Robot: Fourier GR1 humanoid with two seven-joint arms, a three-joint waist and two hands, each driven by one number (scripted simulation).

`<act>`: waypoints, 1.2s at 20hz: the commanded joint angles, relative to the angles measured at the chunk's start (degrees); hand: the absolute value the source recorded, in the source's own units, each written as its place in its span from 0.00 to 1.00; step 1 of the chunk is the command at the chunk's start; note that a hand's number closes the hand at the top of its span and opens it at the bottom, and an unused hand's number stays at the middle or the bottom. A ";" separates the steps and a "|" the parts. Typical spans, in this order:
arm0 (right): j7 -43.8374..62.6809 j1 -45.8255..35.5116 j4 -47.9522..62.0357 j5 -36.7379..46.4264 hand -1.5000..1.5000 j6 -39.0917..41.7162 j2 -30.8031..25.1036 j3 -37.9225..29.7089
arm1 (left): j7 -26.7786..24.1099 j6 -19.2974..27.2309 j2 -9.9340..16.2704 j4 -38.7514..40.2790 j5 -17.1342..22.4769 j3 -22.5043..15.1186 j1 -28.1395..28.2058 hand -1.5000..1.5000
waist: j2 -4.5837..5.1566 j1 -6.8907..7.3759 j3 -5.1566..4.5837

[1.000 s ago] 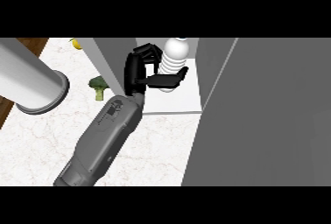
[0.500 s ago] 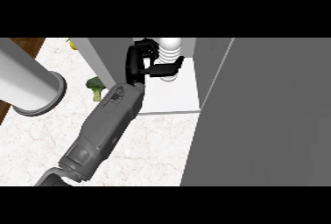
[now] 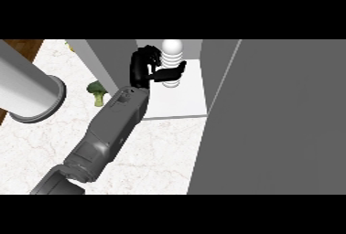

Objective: Pick up the bottled water, place it into the cabinet and close the cabinet

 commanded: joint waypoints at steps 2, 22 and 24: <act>-0.51 0.49 -2.61 -0.70 0.00 0.91 -0.14 0.20 | -2.33 1.69 -0.03 6.09 0.35 2.98 -3.01 1.00 | 0.62 -0.94 0.01; -2.40 0.65 -1.41 -0.16 0.00 0.86 -0.95 1.37 | -1.56 10.90 0.03 15.47 -5.06 0.34 -5.31 0.00 | 0.85 -1.88 -0.04; -0.20 0.18 -3.66 -1.39 0.00 1.09 -2.16 -1.39 | -3.38 9.59 0.36 14.72 -5.21 0.32 -3.69 0.00 | 0.77 -1.25 -0.06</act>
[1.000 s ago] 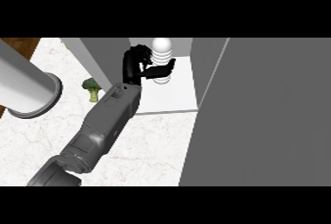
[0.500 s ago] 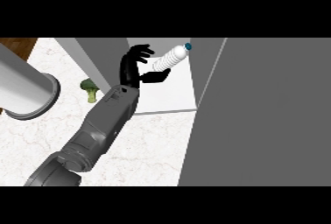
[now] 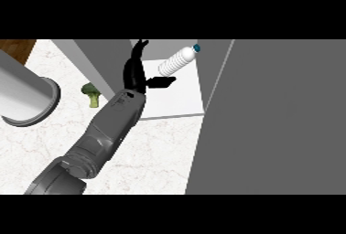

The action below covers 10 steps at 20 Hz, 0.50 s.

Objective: Pick up the bottled water, place it into the cabinet and close the cabinet

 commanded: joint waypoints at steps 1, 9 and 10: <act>2.45 0.60 -3.80 1.03 0.00 -0.38 0.01 0.71 | -1.41 1.21 0.39 -0.45 -0.07 0.43 1.17 0.00 | -0.15 0.60 -0.03; 0.74 1.71 -3.18 0.91 0.00 -0.54 -0.41 1.90 | -10.22 -9.25 -0.16 -6.90 2.99 3.93 3.52 0.00 | -0.30 0.71 -0.09; 1.09 1.44 -3.76 1.93 0.00 -0.39 -0.70 2.99 | -12.78 -11.42 -0.48 -7.99 3.53 4.27 5.01 1.00 | -0.41 0.64 -0.13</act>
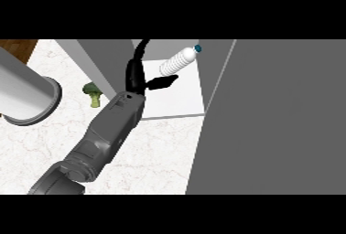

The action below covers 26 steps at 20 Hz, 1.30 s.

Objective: Pick up the bottled water, place it into the cabinet and close the cabinet

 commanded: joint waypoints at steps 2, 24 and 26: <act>0.45 0.87 -3.46 0.65 0.00 0.33 -0.41 1.49 | -5.72 -9.92 -0.47 -5.21 3.94 2.94 1.03 1.00 | -0.29 -0.05 -0.02; 3.92 2.69 -5.91 4.97 0.00 -4.37 -4.60 -0.04 | -0.71 -37.05 -0.49 -31.04 16.91 -7.19 20.47 1.00 | -2.51 5.61 0.15; 7.51 -1.11 -5.77 4.31 0.00 -4.84 -3.23 -0.82 | 1.15 -35.69 -0.41 -36.16 17.33 -8.22 22.85 1.00 | -2.57 6.59 0.08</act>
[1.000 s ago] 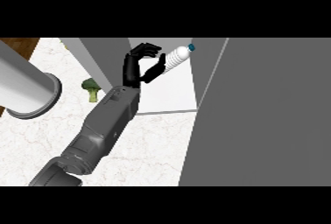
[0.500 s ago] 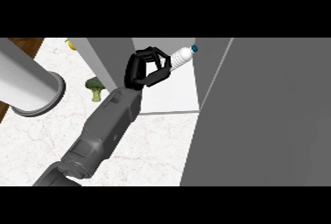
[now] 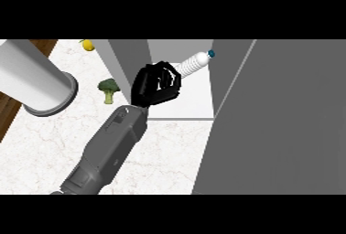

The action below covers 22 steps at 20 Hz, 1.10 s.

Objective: Pick up the bottled water, place it into the cabinet and close the cabinet

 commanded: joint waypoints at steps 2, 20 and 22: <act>2.22 1.43 -3.96 6.55 0.00 -0.92 -1.10 4.23 | 2.09 -0.12 1.19 -12.77 2.45 -0.55 11.12 1.00 | -0.56 1.40 -0.01; 10.76 -9.78 -5.73 0.60 1.00 8.39 -1.30 12.46 | 9.76 0.03 14.89 -62.59 3.67 -8.73 53.59 1.00 | -0.09 1.98 -0.07; 13.22 -11.10 -6.05 -0.23 1.00 8.52 -1.00 11.68 | 9.67 -0.01 16.97 -68.68 3.88 -8.77 58.66 1.00 | -0.24 2.49 -0.08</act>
